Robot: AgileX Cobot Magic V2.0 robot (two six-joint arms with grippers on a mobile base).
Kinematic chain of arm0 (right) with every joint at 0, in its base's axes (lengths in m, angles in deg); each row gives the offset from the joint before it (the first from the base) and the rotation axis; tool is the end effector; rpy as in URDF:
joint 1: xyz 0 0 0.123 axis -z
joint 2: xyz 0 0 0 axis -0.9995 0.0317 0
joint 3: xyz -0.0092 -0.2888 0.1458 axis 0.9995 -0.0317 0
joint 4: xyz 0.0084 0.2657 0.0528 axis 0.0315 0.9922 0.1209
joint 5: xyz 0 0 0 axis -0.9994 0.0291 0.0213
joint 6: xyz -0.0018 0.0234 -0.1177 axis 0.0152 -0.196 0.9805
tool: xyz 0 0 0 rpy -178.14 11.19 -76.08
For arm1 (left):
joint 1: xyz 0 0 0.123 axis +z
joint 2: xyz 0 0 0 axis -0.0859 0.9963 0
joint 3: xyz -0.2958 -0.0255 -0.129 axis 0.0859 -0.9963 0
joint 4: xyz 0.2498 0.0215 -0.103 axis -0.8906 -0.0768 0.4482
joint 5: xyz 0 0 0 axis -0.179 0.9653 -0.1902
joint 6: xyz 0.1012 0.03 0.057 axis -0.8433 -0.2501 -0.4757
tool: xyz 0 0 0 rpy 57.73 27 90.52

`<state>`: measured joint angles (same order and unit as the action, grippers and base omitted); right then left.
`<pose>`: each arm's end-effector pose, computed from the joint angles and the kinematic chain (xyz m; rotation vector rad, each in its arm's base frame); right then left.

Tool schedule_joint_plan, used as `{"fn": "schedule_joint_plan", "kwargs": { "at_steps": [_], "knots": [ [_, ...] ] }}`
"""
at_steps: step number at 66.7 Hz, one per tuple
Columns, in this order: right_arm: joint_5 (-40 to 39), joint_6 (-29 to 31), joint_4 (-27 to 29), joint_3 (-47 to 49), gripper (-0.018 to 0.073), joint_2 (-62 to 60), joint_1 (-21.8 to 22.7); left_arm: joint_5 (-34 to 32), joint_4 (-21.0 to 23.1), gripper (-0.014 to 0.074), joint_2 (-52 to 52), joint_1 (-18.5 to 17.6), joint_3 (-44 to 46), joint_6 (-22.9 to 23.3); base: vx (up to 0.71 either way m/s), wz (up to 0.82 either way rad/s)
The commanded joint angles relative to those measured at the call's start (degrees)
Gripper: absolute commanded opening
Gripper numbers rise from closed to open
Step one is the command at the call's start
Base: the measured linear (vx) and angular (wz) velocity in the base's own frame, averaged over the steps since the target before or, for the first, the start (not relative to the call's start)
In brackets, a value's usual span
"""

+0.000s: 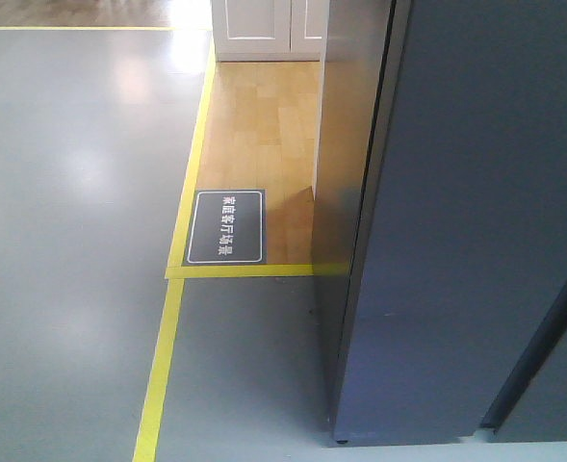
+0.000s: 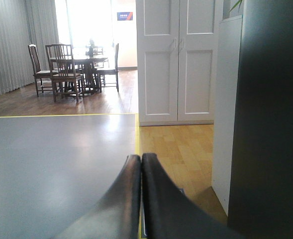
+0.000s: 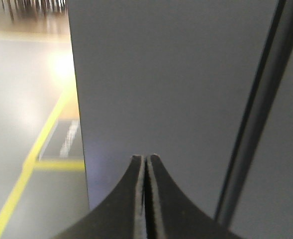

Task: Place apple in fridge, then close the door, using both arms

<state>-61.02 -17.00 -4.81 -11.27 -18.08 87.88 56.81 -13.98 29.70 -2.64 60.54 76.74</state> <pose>0.0556 -0.0028 0.2332 -0.0130 1.7603 -0.0417 0.0659 0.0027 0.2055 -0.0782 1.5068 -0.0186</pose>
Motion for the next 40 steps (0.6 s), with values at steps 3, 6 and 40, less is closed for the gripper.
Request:
{"fn": "schedule_joint_plan", "kwargs": {
  "at_steps": [3,6,40],
  "knots": [
    [-18.02,-1.24,-0.59,-6.06,-0.0003,-1.55,0.37,-4.58,0.51,-0.0006,-0.90,0.00,1.04,0.50,0.00,0.00],
    [-21.33,-1.71,-0.34,-8.33,-0.0003,-2.25,0.37,-4.58,0.51,-0.0006,-0.90,0.00,1.04,0.50,0.00,0.00],
    [-24.05,-5.44,-0.58,-12.08,-0.0003,-3.29,0.37,-4.57,0.51,-0.0006,-0.84,0.00,1.04,0.50,0.00,0.00]
  ]
}}
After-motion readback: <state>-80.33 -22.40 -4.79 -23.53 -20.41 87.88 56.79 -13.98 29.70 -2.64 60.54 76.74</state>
